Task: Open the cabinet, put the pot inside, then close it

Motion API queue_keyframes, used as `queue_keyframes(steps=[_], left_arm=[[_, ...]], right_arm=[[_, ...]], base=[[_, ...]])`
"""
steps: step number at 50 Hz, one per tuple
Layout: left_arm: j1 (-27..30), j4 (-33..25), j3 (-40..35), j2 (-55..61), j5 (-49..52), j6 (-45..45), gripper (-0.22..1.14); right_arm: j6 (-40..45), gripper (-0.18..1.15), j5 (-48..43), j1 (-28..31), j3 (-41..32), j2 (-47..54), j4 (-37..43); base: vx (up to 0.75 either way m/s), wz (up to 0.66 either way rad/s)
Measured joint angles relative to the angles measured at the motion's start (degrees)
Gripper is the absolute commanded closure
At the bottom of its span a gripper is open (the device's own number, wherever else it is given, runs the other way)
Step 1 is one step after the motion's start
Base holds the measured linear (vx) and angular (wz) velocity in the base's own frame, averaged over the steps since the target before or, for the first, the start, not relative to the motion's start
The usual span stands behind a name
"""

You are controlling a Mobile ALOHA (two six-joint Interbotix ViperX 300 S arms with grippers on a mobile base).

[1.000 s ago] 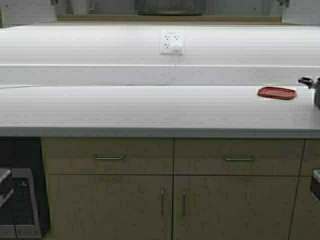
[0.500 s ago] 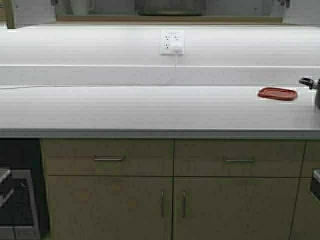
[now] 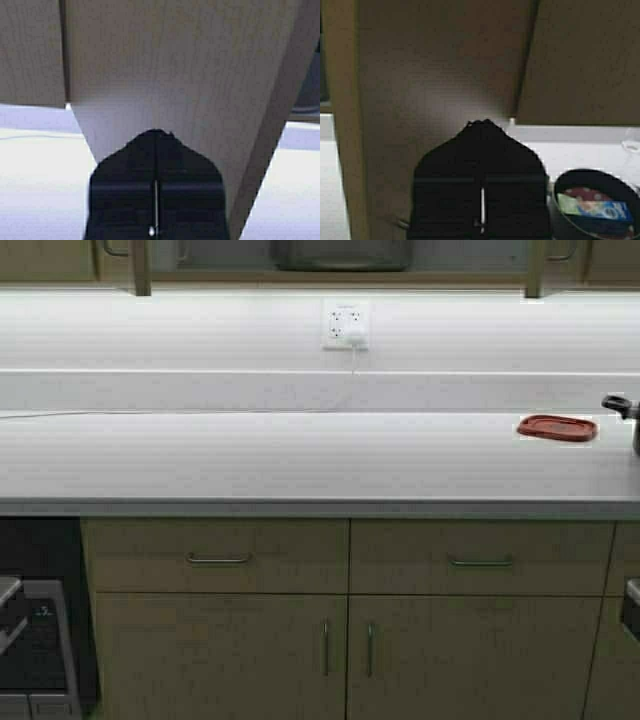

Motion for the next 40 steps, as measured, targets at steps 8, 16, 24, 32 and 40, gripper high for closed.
queue_keyframes(steps=[8, 16, 24, 32, 40], left_arm=[[-0.35, 0.09, 4.83, -4.66, 0.79, 0.62, 0.88], [-2.9, 0.18, 4.57, -4.66, 0.79, 2.55, 0.88], [-5.36, 0.18, -1.23, 1.05, 0.88, 2.81, 0.88], [-7.29, 0.26, -8.7, 7.82, 1.05, 2.81, 0.88], [-8.7, 0.26, -16.17, 13.36, 2.2, 2.46, 0.88]], right_arm=[[0.35, 0.9, 0.0, 1.76, 7.38, -6.24, 0.0], [0.09, 0.9, 0.09, 6.94, 14.77, -11.25, 0.0], [1.76, 0.9, -0.35, 9.76, 19.86, -13.54, 0.7], [2.64, 0.9, -0.62, 10.2, 22.68, -14.85, 0.88], [2.72, 0.9, -0.62, 10.2, 23.47, -16.08, 0.97]], base=[[0.01, 0.02], [0.01, 0.01], [0.02, -0.01], [0.04, -0.01], [0.05, 0.0]])
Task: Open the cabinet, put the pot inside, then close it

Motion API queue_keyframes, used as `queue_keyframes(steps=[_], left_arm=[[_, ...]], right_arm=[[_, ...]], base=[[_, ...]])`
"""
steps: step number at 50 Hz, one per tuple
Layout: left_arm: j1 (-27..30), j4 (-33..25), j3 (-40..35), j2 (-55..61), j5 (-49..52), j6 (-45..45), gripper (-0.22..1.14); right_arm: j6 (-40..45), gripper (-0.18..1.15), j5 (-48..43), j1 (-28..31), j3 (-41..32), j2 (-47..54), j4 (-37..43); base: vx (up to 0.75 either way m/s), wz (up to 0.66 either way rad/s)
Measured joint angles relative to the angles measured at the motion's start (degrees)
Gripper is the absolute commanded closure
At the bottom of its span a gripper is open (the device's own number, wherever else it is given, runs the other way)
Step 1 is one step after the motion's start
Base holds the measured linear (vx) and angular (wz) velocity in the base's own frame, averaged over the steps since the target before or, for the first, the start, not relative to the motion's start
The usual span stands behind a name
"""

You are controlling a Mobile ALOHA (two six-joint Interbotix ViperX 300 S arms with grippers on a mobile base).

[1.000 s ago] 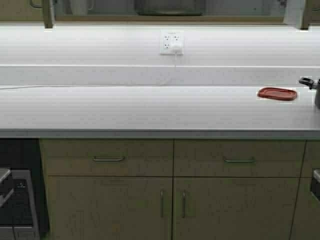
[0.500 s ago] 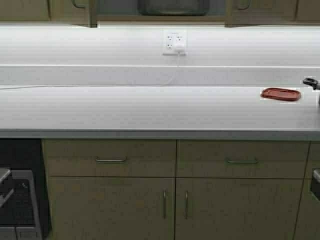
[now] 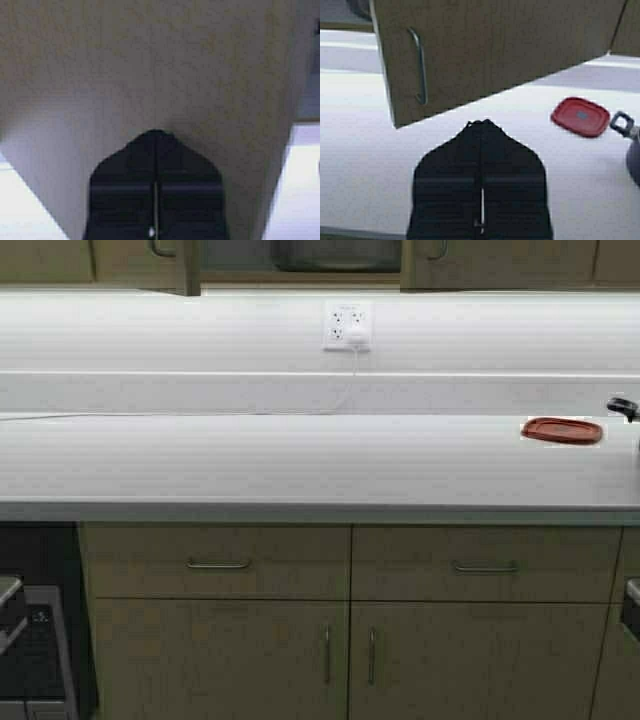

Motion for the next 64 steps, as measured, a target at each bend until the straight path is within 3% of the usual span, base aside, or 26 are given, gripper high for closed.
queue_keyframes(steps=[13, 27, 39, 55, 64], left_arm=[[-2.11, 0.09, -3.08, 2.11, 4.04, 0.18, 0.88], [-1.93, 0.18, 15.73, -13.45, 1.93, -0.18, 0.88], [-1.93, 0.09, 26.1, -19.34, -2.9, 0.53, 0.88], [-2.2, 0.0, 27.16, -19.51, -5.1, 1.93, 0.88], [-2.11, 0.0, 27.69, -19.51, -5.36, 1.93, 0.88]], right_arm=[[-0.09, 0.9, 0.09, 0.18, -0.09, -0.62, -0.09], [-0.79, 0.9, 1.49, 2.72, -1.14, -2.9, -0.09], [-0.79, 0.9, 1.58, 6.15, -12.74, 9.76, -0.18], [-0.88, 0.9, 4.04, 6.59, -32.26, 28.74, -0.18], [-0.7, 0.9, 5.62, 6.77, -38.32, 33.4, -0.18]], base=[[0.08, 0.0], [0.11, -0.02], [0.06, 0.01], [0.06, 0.01], [0.06, -0.01]])
